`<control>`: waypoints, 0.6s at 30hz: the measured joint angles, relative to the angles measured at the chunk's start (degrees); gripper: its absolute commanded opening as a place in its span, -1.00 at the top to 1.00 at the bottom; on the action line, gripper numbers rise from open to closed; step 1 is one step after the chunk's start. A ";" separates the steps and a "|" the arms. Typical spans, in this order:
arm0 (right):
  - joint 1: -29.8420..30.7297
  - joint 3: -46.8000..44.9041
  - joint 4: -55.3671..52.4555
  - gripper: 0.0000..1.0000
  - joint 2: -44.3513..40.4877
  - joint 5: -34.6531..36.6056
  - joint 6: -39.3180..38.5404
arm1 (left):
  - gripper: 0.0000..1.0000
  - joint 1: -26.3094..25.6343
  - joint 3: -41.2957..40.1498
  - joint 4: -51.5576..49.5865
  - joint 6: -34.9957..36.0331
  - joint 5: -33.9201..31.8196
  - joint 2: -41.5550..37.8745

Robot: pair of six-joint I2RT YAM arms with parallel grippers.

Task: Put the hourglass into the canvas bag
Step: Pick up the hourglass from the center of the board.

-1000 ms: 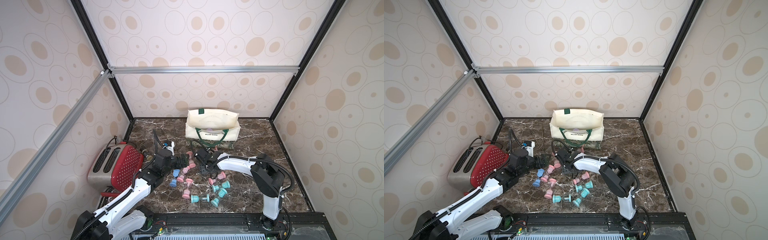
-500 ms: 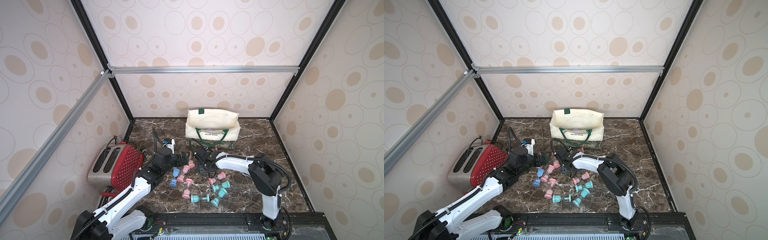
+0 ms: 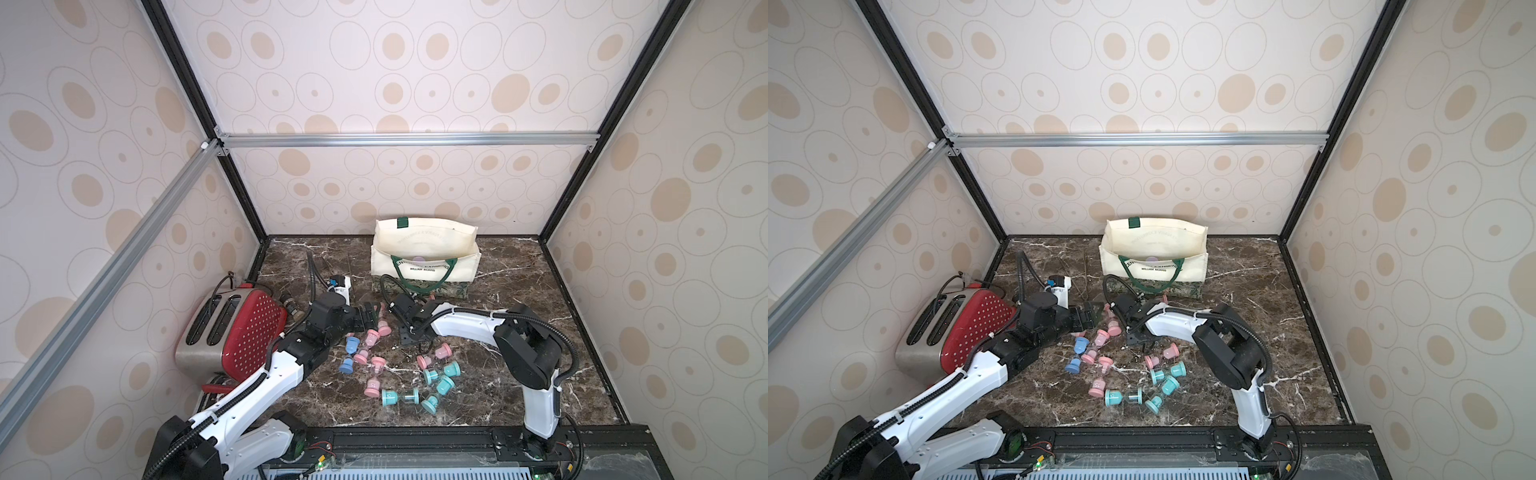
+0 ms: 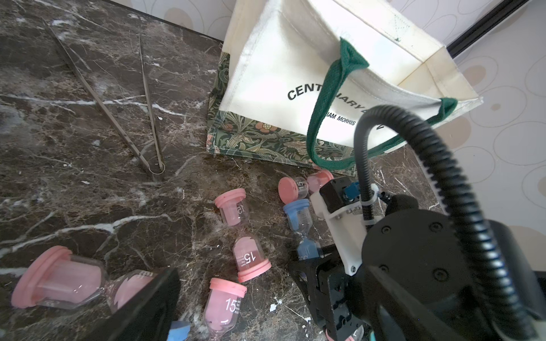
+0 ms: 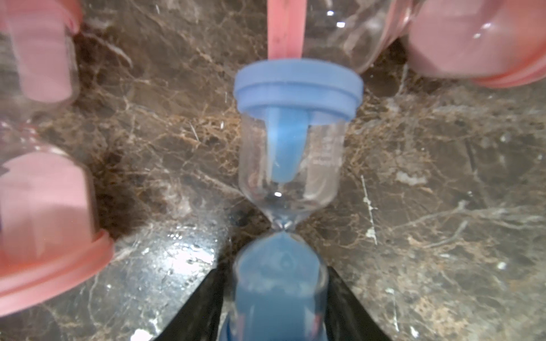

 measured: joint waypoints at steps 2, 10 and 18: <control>0.00 -0.37 0.59 -0.07 -0.07 -0.04 0.02 | -0.95 0.00 0.24 0.00 0.00 0.00 0.04; 0.00 -1.22 2.08 0.20 -0.46 -0.42 -0.02 | -0.95 0.00 0.66 0.02 0.00 0.07 0.04; 0.00 -2.08 1.95 0.36 -1.29 -0.68 -1.36 | -0.95 0.00 1.14 -0.02 -0.02 0.22 0.04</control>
